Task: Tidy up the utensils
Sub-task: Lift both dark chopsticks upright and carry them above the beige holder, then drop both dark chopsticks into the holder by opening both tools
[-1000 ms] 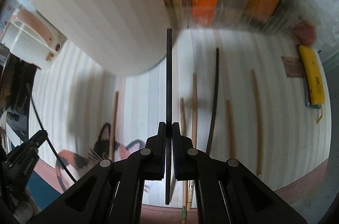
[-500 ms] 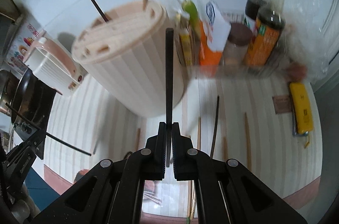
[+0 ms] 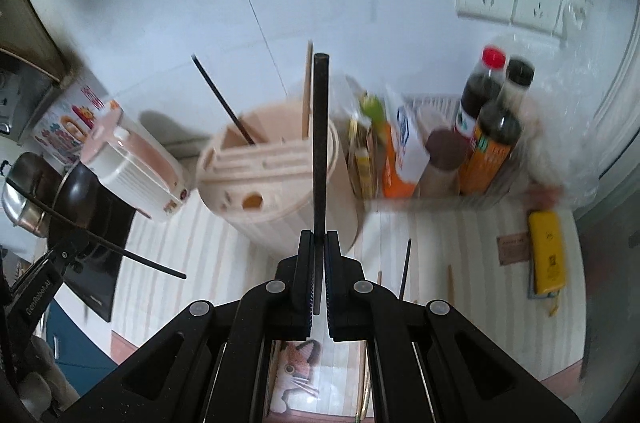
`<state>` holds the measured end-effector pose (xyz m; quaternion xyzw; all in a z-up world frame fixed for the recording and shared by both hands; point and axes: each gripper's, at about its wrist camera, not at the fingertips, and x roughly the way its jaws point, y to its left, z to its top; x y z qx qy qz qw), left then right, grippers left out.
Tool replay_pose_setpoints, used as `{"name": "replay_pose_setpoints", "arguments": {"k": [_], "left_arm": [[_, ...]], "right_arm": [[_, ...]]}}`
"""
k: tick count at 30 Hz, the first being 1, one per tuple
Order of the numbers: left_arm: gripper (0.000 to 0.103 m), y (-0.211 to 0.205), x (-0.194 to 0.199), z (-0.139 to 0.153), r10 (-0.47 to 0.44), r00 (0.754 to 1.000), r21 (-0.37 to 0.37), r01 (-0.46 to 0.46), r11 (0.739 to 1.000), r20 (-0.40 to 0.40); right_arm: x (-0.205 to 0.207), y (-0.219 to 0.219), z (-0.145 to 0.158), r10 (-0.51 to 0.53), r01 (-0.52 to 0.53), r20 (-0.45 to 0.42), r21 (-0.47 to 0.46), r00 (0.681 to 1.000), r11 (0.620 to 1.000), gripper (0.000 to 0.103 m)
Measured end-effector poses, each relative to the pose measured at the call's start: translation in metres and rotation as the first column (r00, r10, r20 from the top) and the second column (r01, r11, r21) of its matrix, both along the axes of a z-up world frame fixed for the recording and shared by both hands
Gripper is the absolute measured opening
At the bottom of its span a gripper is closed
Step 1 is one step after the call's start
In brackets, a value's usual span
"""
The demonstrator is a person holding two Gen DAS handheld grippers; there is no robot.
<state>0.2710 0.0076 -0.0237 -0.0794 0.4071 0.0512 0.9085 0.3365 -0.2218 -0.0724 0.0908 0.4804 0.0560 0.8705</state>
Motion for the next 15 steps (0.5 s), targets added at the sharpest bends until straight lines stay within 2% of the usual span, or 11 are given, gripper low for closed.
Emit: {"name": "replay_pose_setpoints", "arguments": {"k": [9,15], "left_arm": [[0.002,-0.012,0.015,0.07,-0.058,0.994,-0.094,0.066,0.993,0.091],[0.002,-0.032,0.048,0.095,-0.102,0.985,-0.097,0.116,0.988,0.14]], "right_arm": [[0.019,-0.013,0.087,0.026,-0.03,0.11,0.031,0.994,0.999,0.005],[0.052,-0.02,0.119,-0.008,0.002,0.17,0.032,0.985,0.999,0.005]]}}
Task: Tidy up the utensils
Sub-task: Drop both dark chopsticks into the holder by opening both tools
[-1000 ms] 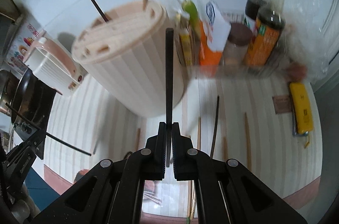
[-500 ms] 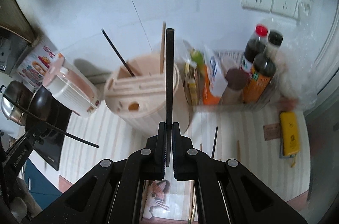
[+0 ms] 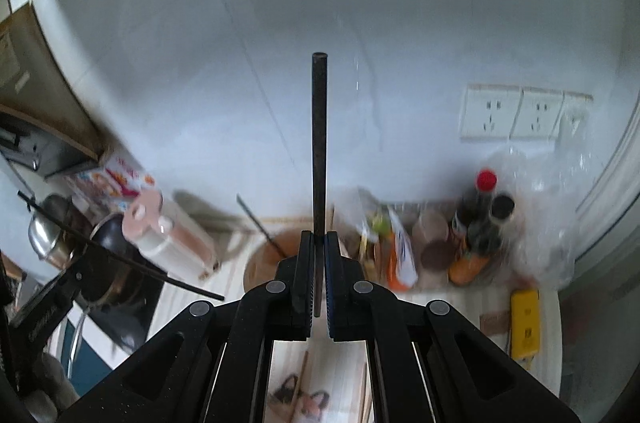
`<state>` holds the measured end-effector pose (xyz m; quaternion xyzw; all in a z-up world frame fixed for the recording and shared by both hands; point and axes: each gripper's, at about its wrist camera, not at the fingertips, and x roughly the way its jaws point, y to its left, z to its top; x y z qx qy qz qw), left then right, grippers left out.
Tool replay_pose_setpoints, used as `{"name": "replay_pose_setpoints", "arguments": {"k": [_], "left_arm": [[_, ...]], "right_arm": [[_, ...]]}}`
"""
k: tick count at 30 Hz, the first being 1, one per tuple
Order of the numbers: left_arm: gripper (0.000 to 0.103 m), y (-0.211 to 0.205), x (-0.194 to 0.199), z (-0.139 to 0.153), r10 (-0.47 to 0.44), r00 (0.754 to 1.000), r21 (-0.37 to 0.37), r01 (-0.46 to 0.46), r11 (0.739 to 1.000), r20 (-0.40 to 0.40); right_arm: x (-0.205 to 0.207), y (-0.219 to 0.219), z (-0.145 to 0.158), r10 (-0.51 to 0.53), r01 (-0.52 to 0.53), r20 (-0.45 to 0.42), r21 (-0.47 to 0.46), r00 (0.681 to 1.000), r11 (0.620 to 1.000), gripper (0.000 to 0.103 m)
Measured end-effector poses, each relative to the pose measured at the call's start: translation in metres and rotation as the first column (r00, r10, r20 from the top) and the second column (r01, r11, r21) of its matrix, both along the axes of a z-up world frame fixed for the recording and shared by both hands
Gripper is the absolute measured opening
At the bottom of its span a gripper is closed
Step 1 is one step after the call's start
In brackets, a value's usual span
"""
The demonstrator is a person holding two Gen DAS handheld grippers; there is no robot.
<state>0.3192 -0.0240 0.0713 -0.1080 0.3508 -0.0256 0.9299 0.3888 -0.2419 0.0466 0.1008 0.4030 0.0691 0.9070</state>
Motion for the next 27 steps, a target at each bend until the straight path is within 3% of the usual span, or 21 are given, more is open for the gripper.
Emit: {"name": "replay_pose_setpoints", "arguments": {"k": [6,13,22,27], "left_arm": [[0.002,-0.015,0.046,-0.009,-0.027,0.999,0.018,0.028,0.999,-0.019],[0.002,-0.025,0.092,-0.047,-0.048,0.992,0.029,0.051,0.998,-0.116],[0.002,-0.025,0.113,-0.084,-0.076,0.969,0.0,0.078,0.997,-0.235],[0.004,-0.03,0.114,-0.099,-0.118,0.943,-0.023,0.117,0.993,-0.312]], "right_arm": [[0.044,0.001,-0.008,-0.024,0.024,-0.004,0.013,1.0,1.0,0.005],[0.077,0.002,-0.041,-0.026,0.028,-0.062,0.027,0.998,0.999,0.005],[0.096,0.01,-0.074,0.004,-0.004,-0.142,-0.002,0.99,1.0,0.005],[0.1,0.017,-0.092,0.024,-0.027,-0.188,-0.015,0.982,1.0,0.005]]}}
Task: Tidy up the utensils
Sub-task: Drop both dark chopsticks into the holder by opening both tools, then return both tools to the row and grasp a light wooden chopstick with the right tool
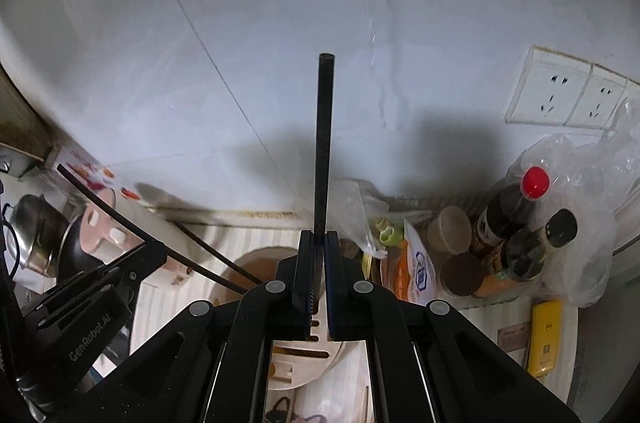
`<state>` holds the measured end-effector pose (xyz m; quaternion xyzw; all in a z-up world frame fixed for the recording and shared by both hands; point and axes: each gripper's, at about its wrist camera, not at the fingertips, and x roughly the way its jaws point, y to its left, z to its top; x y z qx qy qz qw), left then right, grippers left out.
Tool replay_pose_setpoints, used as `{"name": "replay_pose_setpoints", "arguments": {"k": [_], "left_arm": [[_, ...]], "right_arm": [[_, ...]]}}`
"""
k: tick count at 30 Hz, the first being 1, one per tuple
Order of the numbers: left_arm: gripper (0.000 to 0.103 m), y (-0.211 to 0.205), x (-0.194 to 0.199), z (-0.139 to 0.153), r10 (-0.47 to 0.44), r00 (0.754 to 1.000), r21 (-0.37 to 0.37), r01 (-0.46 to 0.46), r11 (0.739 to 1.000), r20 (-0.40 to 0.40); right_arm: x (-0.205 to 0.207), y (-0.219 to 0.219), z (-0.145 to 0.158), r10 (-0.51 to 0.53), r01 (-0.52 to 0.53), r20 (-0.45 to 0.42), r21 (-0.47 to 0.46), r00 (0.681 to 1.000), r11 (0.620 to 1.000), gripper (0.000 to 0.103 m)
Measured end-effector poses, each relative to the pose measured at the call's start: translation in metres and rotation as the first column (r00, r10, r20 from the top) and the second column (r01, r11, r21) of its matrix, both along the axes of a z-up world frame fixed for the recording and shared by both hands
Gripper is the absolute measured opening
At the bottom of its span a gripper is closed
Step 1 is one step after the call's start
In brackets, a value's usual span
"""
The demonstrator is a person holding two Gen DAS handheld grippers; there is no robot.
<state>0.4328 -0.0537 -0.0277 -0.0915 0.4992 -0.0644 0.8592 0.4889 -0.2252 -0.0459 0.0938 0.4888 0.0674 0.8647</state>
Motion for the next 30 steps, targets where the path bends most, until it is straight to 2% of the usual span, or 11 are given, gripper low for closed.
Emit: {"name": "replay_pose_setpoints", "arguments": {"k": [4,6,7,8,9,10,13,14,15,22,30], "left_arm": [[0.009,0.001,-0.009,0.008,-0.003,1.0,-0.014,0.003,1.0,-0.003],[0.017,0.002,-0.017,0.018,0.01,0.999,0.024,-0.011,1.0,0.036],[0.036,0.004,-0.02,0.022,0.016,0.998,0.029,-0.017,0.999,0.053],[0.059,0.008,-0.024,0.025,0.024,0.997,0.029,-0.026,0.999,0.072],[0.068,0.012,-0.03,0.029,0.041,0.995,0.037,-0.045,0.998,0.095],[0.077,0.015,-0.035,0.03,0.055,0.992,0.046,-0.061,0.997,0.114],[0.08,0.024,-0.05,0.027,0.084,0.986,0.082,-0.097,0.992,0.142],[0.093,0.026,-0.055,0.024,0.092,0.985,0.093,-0.106,0.99,0.146],[0.1,0.029,-0.06,0.019,0.101,0.983,0.105,-0.118,0.987,0.154],[0.103,0.033,-0.09,-0.028,0.117,0.984,0.2,-0.142,0.969,0.131],[0.103,0.027,-0.119,-0.106,0.126,0.992,0.289,-0.116,0.95,-0.015]], "right_arm": [[-0.001,-0.005,-0.007,-0.015,0.016,-0.039,0.04,0.999,0.999,0.009],[-0.007,-0.011,-0.002,-0.031,0.033,-0.024,0.055,0.999,0.998,0.024],[-0.01,-0.014,0.002,-0.038,0.039,-0.013,0.058,0.999,0.998,0.032],[-0.014,-0.016,0.006,-0.046,0.046,-0.003,0.06,0.999,0.997,0.033],[-0.02,-0.02,0.01,-0.056,0.055,0.01,0.058,0.998,0.997,0.033],[-0.025,-0.022,0.012,-0.063,0.062,0.019,0.056,0.998,0.997,0.033],[-0.045,-0.031,0.018,-0.095,0.093,0.042,0.049,0.995,0.994,0.034],[-0.052,-0.034,0.017,-0.105,0.102,0.044,0.052,0.994,0.993,0.036],[-0.061,-0.037,0.016,-0.116,0.113,0.048,0.054,0.992,0.992,0.041],[-0.109,-0.049,-0.015,-0.168,0.167,0.048,0.022,0.985,0.986,0.071],[-0.134,-0.051,-0.095,-0.149,0.148,-0.071,-0.02,0.986,0.989,0.073]]}}
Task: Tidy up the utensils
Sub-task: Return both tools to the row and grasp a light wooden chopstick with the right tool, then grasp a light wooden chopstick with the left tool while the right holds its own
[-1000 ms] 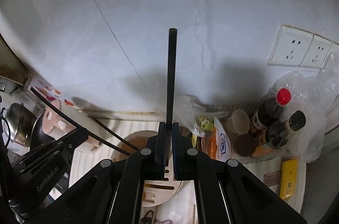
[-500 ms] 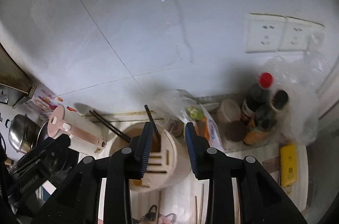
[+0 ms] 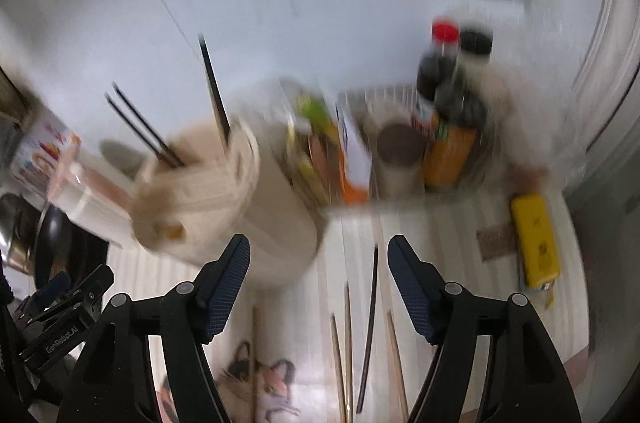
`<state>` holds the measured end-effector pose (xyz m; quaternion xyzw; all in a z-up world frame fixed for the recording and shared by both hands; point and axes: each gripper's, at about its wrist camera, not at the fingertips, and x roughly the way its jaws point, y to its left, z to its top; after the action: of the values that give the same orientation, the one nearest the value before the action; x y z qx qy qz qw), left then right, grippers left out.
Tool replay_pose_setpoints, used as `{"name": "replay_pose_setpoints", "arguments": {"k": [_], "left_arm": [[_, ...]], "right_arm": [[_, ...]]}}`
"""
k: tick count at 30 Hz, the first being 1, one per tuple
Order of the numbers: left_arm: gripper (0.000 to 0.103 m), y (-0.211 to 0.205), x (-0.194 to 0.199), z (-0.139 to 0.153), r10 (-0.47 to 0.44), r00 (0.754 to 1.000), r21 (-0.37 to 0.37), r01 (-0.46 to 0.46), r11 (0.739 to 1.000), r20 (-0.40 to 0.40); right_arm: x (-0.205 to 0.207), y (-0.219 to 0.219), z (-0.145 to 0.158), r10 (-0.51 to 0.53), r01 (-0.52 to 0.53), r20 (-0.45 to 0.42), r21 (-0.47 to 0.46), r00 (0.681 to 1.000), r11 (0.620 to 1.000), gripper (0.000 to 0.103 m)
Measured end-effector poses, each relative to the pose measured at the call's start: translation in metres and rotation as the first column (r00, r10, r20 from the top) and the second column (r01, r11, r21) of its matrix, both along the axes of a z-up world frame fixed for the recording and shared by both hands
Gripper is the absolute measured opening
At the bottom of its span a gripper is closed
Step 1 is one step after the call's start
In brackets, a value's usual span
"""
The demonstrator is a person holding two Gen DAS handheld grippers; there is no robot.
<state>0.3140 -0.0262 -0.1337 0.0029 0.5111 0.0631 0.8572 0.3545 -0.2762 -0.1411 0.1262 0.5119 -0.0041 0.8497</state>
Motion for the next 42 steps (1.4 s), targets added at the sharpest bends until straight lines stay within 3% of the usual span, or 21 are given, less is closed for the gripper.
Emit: {"name": "replay_pose_setpoints", "arguments": {"k": [2,4,7,10,15,19,20,22,30,32,35,37,40,42], "left_arm": [[0.103,-0.001,-0.005,-0.022,0.015,0.998,0.002,-0.015,1.0,-0.066],[0.103,-0.004,-0.013,-0.045,0.016,0.993,-0.003,-0.017,1.0,-0.116],[0.099,-0.014,-0.024,-0.077,-0.004,0.983,0.011,0.006,1.0,-0.181],[0.079,-0.028,-0.032,-0.11,-0.046,0.963,0.009,0.05,0.999,-0.267],[0.069,-0.045,-0.038,-0.152,-0.092,0.93,0.037,0.112,0.993,-0.356],[0.038,-0.052,-0.039,-0.164,-0.121,0.923,0.069,0.157,0.985,-0.365],[0.018,-0.052,-0.039,-0.167,-0.131,0.917,0.065,0.168,0.984,-0.376],[0.007,-0.048,-0.041,-0.169,-0.135,0.916,0.032,0.159,0.987,-0.377],[0.005,-0.028,-0.047,-0.168,-0.152,0.914,-0.003,0.163,0.987,-0.376],[0.005,-0.023,-0.049,-0.167,-0.159,0.914,-0.014,0.166,0.986,-0.373],[0.005,-0.014,-0.049,-0.167,-0.172,0.913,-0.037,0.171,0.985,-0.369],[0.005,-0.01,-0.047,-0.167,-0.182,0.912,-0.059,0.173,0.983,-0.368],[0.007,0.007,-0.04,-0.166,-0.195,0.909,-0.135,0.155,0.979,-0.368],[0.017,0.018,-0.039,-0.166,-0.208,0.907,-0.219,0.134,0.967,-0.366]], "right_arm": [[-0.005,0.0,-0.023,0.013,-0.012,-0.048,0.014,0.999,1.0,0.07],[-0.01,0.001,-0.047,0.035,-0.032,-0.105,0.031,0.994,0.999,0.044],[-0.019,-0.001,-0.08,0.062,-0.048,-0.183,0.081,0.981,0.996,0.021],[-0.025,-0.004,-0.109,0.071,-0.047,-0.248,0.099,0.966,0.994,0.019],[-0.038,-0.001,-0.149,0.132,-0.068,-0.348,0.189,0.928,0.98,0.019],[-0.045,0.011,-0.168,0.168,-0.083,-0.404,0.219,0.899,0.972,0.019],[-0.047,0.013,-0.171,0.17,-0.079,-0.413,0.23,0.895,0.97,0.019],[-0.05,0.019,-0.178,0.173,-0.078,-0.43,0.23,0.886,0.97,0.019],[-0.052,0.034,-0.204,0.094,-0.051,-0.493,0.101,0.865,0.994,0.018],[-0.053,0.042,-0.203,0.088,-0.063,-0.48,0.067,0.873,0.996,0.018],[-0.053,0.053,-0.203,0.053,-0.072,-0.486,-0.02,0.872,0.997,0.007],[-0.056,0.064,-0.204,0.045,-0.077,-0.487,-0.045,0.872,0.996,0.007],[-0.065,0.072,-0.205,0.033,-0.073,-0.509,-0.059,0.86,0.996,0.007],[-0.071,0.072,-0.205,0.015,-0.066,-0.513,-0.081,0.858,0.994,0.007]]}}
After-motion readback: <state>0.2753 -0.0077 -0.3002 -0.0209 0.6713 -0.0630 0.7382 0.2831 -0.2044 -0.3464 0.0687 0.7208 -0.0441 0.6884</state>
